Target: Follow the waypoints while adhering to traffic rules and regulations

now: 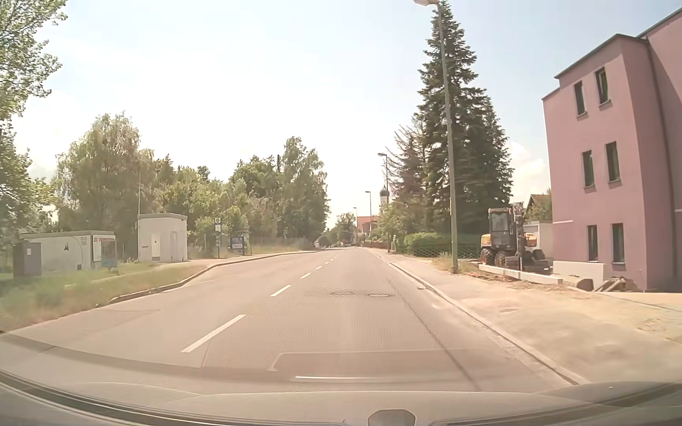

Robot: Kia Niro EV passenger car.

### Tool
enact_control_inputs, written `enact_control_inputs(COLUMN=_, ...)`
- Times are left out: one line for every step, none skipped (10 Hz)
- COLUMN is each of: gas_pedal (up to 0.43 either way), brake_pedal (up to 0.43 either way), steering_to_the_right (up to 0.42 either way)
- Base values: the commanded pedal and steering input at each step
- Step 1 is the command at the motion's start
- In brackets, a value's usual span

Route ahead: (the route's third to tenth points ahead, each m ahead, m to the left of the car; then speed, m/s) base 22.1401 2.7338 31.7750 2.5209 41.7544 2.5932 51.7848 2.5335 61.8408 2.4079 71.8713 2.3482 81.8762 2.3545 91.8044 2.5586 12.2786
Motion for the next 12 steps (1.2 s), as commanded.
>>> enact_control_inputs(gas_pedal=0.157, brake_pedal=0.0, steering_to_the_right=-0.005)
enact_control_inputs(gas_pedal=0.157, brake_pedal=0.0, steering_to_the_right=-0.004)
enact_control_inputs(gas_pedal=0.157, brake_pedal=0.0, steering_to_the_right=-0.005)
enact_control_inputs(gas_pedal=0.157, brake_pedal=0.0, steering_to_the_right=-0.005)
enact_control_inputs(gas_pedal=0.157, brake_pedal=0.0, steering_to_the_right=-0.005)
enact_control_inputs(gas_pedal=0.157, brake_pedal=0.0, steering_to_the_right=-0.004)
enact_control_inputs(gas_pedal=0.157, brake_pedal=0.0, steering_to_the_right=-0.004)
enact_control_inputs(gas_pedal=0.157, brake_pedal=0.0, steering_to_the_right=-0.004)
enact_control_inputs(gas_pedal=0.157, brake_pedal=0.0, steering_to_the_right=-0.004)
enact_control_inputs(gas_pedal=0.157, brake_pedal=0.0, steering_to_the_right=-0.003)
enact_control_inputs(gas_pedal=0.157, brake_pedal=0.0, steering_to_the_right=-0.002)
enact_control_inputs(gas_pedal=0.157, brake_pedal=0.0, steering_to_the_right=-0.001)
